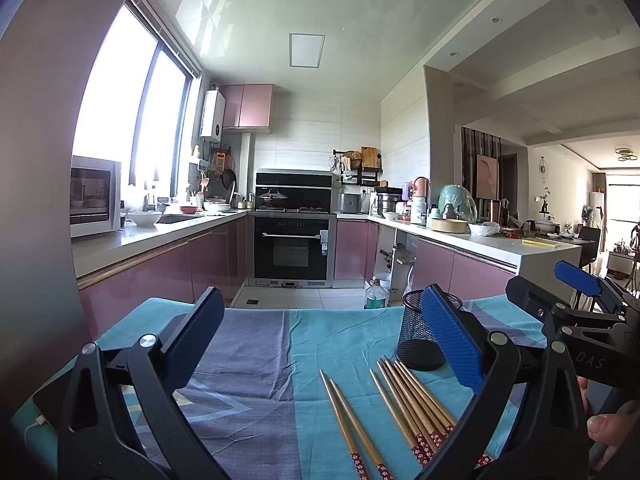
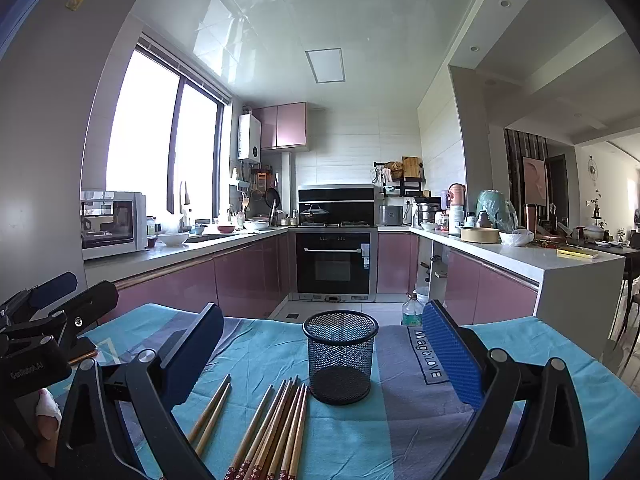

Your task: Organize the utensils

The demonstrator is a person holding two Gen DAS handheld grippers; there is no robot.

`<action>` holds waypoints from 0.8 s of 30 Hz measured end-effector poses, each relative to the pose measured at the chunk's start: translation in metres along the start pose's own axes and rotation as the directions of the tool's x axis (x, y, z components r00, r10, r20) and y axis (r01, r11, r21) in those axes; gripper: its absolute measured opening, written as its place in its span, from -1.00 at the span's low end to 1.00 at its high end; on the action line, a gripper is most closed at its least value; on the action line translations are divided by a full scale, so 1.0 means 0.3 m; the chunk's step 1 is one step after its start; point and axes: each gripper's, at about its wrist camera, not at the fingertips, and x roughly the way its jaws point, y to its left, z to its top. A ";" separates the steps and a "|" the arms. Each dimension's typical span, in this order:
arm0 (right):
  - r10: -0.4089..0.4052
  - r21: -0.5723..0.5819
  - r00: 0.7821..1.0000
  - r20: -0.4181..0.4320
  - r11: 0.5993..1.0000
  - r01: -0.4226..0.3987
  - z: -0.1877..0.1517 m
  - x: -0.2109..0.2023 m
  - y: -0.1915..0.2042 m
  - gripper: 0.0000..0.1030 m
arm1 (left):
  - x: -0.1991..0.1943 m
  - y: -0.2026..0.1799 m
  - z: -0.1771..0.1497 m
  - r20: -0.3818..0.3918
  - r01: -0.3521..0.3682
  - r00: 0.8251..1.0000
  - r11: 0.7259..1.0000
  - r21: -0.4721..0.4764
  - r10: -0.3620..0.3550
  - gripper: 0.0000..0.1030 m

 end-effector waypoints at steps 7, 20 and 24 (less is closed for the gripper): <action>-0.001 0.001 1.000 0.001 1.000 0.001 -0.005 0.002 0.002 0.87 | 0.001 -0.003 -0.003 0.000 0.000 1.000 1.000 0.000 0.000 0.89; -0.005 0.001 1.000 -0.003 1.000 0.005 -0.008 0.001 0.000 0.87 | 0.003 -0.010 -0.010 -0.004 0.007 1.000 1.000 -0.005 -0.007 0.89; -0.004 0.002 1.000 -0.001 1.000 0.004 -0.007 0.001 -0.001 0.87 | 0.008 -0.008 -0.011 -0.007 0.008 1.000 1.000 -0.007 -0.008 0.89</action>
